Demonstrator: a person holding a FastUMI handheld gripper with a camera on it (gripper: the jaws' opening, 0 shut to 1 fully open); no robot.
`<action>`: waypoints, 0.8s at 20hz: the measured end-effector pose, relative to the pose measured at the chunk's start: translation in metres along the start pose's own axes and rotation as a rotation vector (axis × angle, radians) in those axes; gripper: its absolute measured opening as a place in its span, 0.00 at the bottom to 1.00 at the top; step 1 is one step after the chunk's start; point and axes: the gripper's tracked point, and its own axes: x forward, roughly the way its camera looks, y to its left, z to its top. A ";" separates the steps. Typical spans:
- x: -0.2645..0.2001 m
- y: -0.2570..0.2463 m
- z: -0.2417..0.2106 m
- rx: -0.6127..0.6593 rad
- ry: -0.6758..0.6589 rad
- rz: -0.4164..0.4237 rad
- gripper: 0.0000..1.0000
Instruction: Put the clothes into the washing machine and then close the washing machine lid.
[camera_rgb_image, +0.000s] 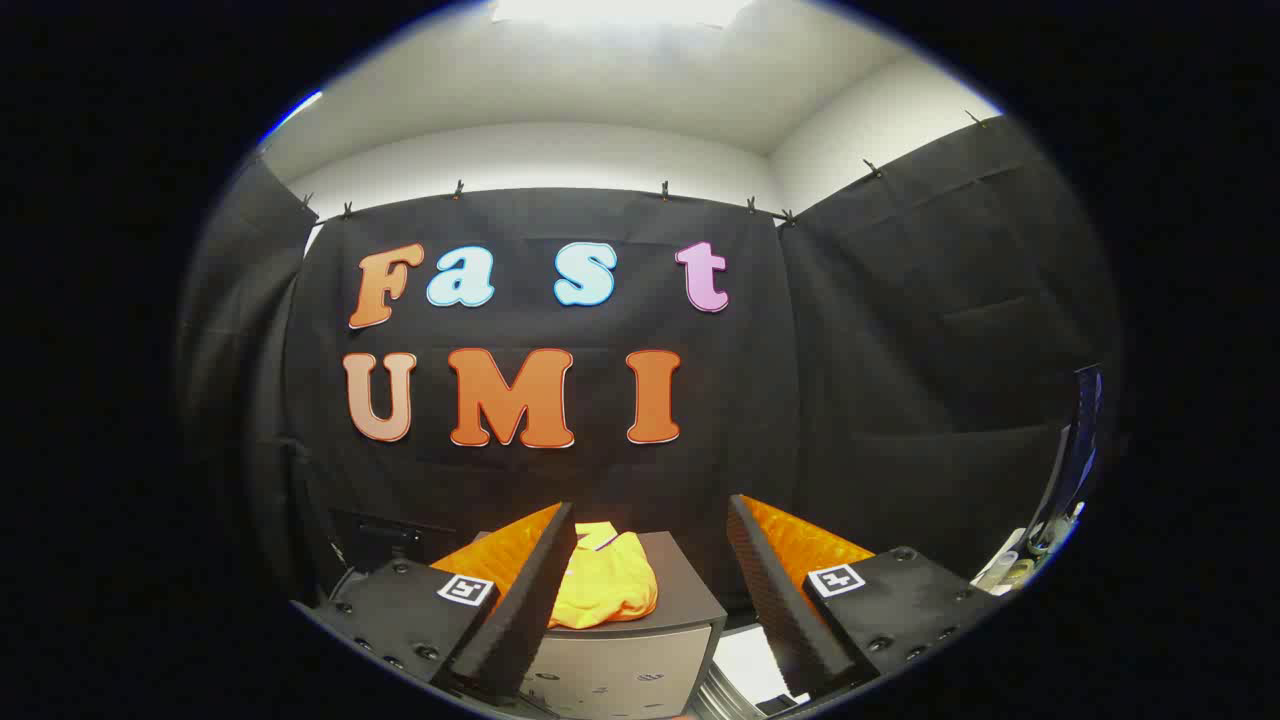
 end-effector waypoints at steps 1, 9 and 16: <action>0.001 0.000 0.000 0.001 -0.002 -0.003 0.98; 0.002 0.004 0.002 0.009 -0.005 -0.017 0.98; -0.001 0.018 0.004 -0.003 0.004 -0.008 0.98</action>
